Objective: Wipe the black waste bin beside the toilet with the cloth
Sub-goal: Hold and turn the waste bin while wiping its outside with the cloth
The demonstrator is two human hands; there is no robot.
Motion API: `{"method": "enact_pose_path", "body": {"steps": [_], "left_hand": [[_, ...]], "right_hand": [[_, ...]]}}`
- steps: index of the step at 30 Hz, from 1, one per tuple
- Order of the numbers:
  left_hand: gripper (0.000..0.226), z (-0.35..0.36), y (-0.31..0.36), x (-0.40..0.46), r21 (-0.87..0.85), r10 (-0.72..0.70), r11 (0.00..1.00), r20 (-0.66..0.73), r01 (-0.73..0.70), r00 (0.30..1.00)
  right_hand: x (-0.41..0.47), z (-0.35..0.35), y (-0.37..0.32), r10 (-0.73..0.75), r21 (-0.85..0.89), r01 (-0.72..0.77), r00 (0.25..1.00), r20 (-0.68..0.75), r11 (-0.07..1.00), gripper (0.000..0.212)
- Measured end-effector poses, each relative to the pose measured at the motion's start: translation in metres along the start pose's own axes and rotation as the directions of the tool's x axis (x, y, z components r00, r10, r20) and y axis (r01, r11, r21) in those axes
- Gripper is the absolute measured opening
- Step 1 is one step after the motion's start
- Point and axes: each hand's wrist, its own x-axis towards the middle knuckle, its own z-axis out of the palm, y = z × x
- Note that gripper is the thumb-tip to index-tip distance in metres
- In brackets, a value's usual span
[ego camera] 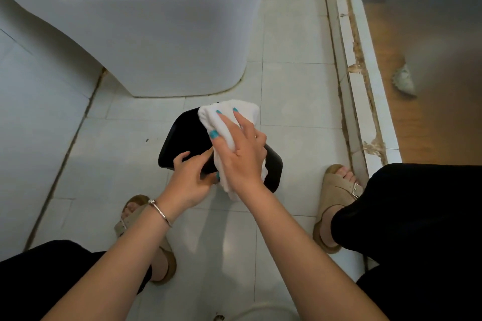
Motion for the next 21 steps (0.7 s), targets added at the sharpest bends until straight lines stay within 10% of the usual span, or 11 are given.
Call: {"method": "enact_pose_path", "body": {"steps": [12, 21], "left_hand": [[0.074, -0.003, -0.004, 0.006, 0.008, 0.047, 0.999, 0.019, -0.047, 0.999], [0.078, -0.010, -0.019, -0.002, -0.061, -0.123, 0.990, 0.035, 0.125, 0.992]], "right_hand": [[0.011, 0.000, 0.020, -0.026, -0.043, 0.025, 0.999, -0.018, 0.999, 0.056], [0.031, -0.009, 0.084, 0.384, -0.086, -0.381, 0.923, 0.014, 0.920, 0.051]]}}
